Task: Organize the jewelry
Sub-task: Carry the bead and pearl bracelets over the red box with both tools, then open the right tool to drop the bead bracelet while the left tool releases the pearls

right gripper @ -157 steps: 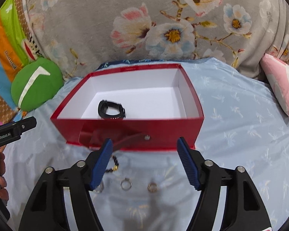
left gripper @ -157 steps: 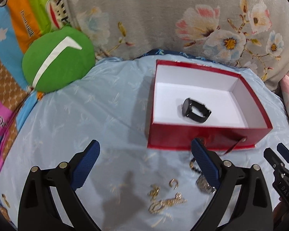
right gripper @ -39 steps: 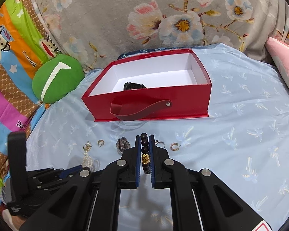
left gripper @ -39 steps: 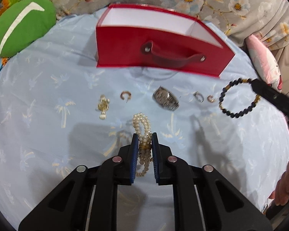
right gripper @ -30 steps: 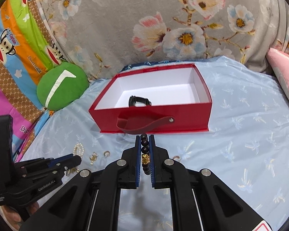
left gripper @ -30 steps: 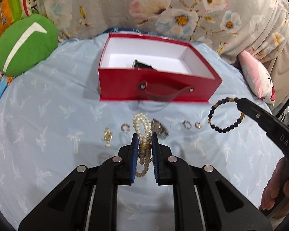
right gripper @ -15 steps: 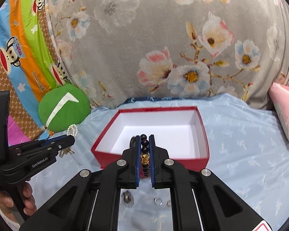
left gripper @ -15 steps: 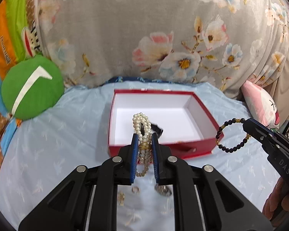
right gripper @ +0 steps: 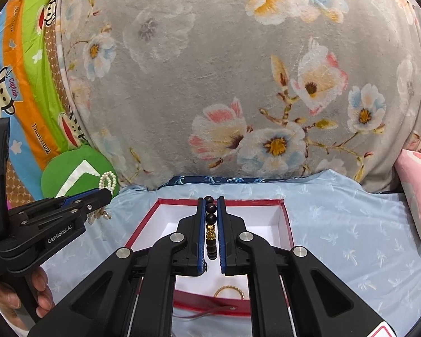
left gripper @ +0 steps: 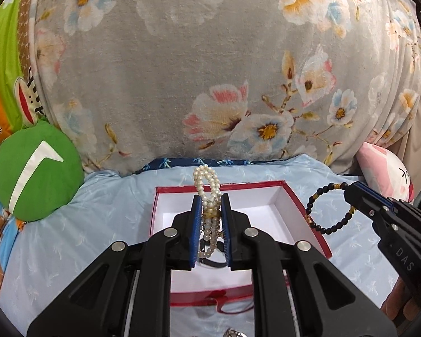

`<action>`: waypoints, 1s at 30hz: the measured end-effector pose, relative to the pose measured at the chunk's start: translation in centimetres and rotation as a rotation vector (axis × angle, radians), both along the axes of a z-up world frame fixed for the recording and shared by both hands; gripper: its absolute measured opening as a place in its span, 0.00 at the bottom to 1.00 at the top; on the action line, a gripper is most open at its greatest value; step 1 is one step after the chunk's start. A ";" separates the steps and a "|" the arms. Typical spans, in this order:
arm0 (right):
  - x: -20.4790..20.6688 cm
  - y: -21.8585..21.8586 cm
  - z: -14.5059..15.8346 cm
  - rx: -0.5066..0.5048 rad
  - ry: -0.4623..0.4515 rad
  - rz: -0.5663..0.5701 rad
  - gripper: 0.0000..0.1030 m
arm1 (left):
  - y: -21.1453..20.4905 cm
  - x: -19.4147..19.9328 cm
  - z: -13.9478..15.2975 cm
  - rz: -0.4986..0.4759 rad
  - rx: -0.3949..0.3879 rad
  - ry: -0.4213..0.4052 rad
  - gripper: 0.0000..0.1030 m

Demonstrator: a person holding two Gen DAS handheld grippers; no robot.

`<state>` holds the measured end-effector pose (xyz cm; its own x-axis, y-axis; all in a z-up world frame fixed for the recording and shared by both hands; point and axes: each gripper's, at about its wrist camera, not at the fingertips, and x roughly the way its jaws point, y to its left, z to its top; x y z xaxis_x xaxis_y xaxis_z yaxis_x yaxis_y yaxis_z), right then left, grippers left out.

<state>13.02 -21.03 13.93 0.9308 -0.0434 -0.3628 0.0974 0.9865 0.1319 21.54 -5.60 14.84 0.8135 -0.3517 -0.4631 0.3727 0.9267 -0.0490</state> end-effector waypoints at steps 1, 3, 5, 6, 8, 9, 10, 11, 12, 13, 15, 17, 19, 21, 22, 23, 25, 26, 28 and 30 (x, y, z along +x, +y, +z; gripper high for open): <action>0.6 -0.1 -0.1 -0.004 0.005 0.001 0.07 | -0.3 0.7 -0.2 0.002 0.006 0.005 0.13; 1.5 -0.3 -0.5 -0.007 0.016 -0.001 0.07 | -0.8 1.6 -0.8 0.007 0.013 0.018 0.13; 2.5 -0.6 -1.1 -0.009 0.031 -0.006 0.07 | -1.4 3.0 -1.7 0.018 0.028 0.039 0.13; 2.9 -0.7 -1.4 -0.009 0.039 -0.007 0.07 | -1.7 3.4 -2.2 0.022 0.035 0.047 0.13; 4.0 -1.1 -2.1 -0.009 0.057 -0.014 0.07 | -2.0 4.5 -3.3 0.033 0.043 0.070 0.13; 4.5 -1.3 -2.5 -0.007 0.067 -0.016 0.07 | -2.1 5.1 -3.8 0.037 0.047 0.081 0.13; 4.9 -1.4 -2.9 -0.005 0.075 -0.018 0.07 | -2.3 5.7 -4.4 0.042 0.055 0.093 0.13; 5.5 -1.7 -3.3 0.002 0.085 -0.020 0.07 | -2.5 6.2 -5.0 0.046 0.064 0.104 0.13; 5.9 -1.8 -3.7 0.007 0.095 -0.019 0.07 | -2.5 6.6 -5.4 0.053 0.069 0.111 0.13; 6.5 -2.0 -4.2 0.012 0.106 -0.021 0.07 | -2.7 7.2 -6.1 0.058 0.078 0.123 0.13; 7.4 -2.3 -4.9 0.014 0.124 -0.025 0.07 | -3.0 8.2 -7.1 0.065 0.091 0.146 0.13; 8.1 -2.4 -5.6 0.015 0.141 -0.027 0.07 | -3.2 8.9 -7.8 0.072 0.101 0.159 0.13; 8.6 -2.5 -6.2 0.018 0.156 -0.026 0.07 | -3.4 9.5 -8.6 0.074 0.109 0.174 0.13; 9.1 -2.7 -6.8 0.022 0.169 -0.027 0.07 | -3.4 9.8 -9.2 0.081 0.116 0.185 0.13; 9.3 -2.7 -7.0 0.023 0.172 -0.029 0.07 | -3.5 10.1 -9.6 0.080 0.119 0.192 0.13; 9.5 -2.8 -7.3 0.025 0.178 -0.029 0.07 | -3.6 10.2 -9.9 0.080 0.121 0.198 0.13; 9.8 -2.8 -7.6 0.029 0.184 -0.029 0.07 | -3.7 10.5 -10.3 0.081 0.125 0.207 0.13; 10.0 -2.9 -7.8 0.032 0.188 -0.028 0.07 | -3.8 10.6 -10.5 0.081 0.126 0.209 0.14; 10.3 -2.9 -8.0 0.030 0.194 -0.026 0.07 | -3.9 10.9 -10.7 0.084 0.127 0.211 0.14; 10.5 -2.8 -8.2 0.025 0.191 -0.025 0.09 | -3.9 11.2 -10.9 0.096 0.133 0.215 0.29</action>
<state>23.48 -23.81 5.74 0.8434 -0.0546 -0.5344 0.1478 0.9800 0.1331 32.74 -9.54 3.90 0.7182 -0.2020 -0.6659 0.2770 0.9608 0.0073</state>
